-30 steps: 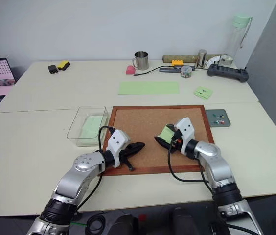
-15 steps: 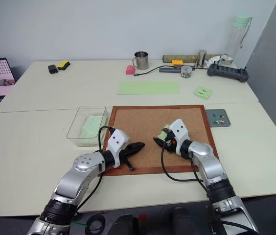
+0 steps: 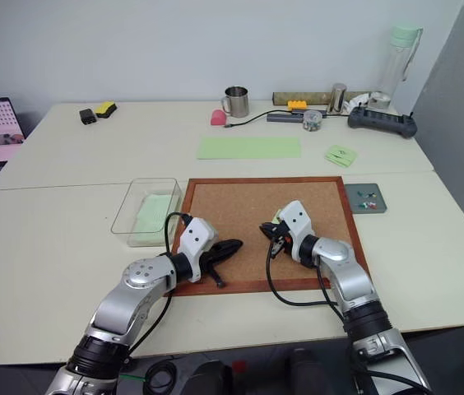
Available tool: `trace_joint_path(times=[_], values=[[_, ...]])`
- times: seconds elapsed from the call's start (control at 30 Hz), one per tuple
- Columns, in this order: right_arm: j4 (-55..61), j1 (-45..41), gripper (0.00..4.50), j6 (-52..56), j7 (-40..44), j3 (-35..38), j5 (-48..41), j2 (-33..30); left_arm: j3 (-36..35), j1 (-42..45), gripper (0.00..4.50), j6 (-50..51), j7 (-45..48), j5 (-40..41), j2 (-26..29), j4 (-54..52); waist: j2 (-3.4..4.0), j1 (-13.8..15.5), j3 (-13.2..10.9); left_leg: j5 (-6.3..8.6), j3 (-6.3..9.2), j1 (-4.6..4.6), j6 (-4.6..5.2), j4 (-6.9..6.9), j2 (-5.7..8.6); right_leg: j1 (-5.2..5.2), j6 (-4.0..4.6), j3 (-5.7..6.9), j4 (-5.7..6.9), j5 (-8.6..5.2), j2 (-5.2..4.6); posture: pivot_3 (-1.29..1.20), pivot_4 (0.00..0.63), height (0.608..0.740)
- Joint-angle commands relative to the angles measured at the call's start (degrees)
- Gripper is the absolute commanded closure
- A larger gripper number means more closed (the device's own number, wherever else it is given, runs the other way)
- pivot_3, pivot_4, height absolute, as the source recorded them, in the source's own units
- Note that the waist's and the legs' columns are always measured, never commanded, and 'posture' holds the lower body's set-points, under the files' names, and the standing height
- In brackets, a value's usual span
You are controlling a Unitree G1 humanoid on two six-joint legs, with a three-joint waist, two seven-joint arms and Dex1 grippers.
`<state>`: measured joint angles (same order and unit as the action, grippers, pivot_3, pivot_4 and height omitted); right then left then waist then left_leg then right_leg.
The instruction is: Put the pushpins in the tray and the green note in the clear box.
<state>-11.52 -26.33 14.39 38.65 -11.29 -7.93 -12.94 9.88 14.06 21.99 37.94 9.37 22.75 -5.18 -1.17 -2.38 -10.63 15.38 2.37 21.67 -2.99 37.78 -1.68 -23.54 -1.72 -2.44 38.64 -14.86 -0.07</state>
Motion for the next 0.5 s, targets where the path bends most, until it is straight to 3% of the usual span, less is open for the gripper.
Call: trace_joint_path(times=[0.03,0.5], values=[[3.84,-1.52,4.45,0.58,0.01,2.18,-1.99,0.08,-1.07,-1.31,4.50,1.39,-1.12,-0.43,0.60,0.57,0.00,0.00,0.00,0.00,0.00,0.00,0.00,0.00,0.00,0.00,0.00,0.00,0.00,0.00,0.00,0.00,0.150,0.740],[14.88,-2.74,4.45,3.81,-0.98,5.98,-3.47,-4.93,-1.05,-0.02,4.50,1.10,-1.00,0.39,-0.57,1.33,-0.02,0.01,0.01,0.00,0.04,0.08,0.00,0.01,0.01,-0.06,0.00,0.03,-0.01,0.00,0.00,0.00,0.150,0.740]])
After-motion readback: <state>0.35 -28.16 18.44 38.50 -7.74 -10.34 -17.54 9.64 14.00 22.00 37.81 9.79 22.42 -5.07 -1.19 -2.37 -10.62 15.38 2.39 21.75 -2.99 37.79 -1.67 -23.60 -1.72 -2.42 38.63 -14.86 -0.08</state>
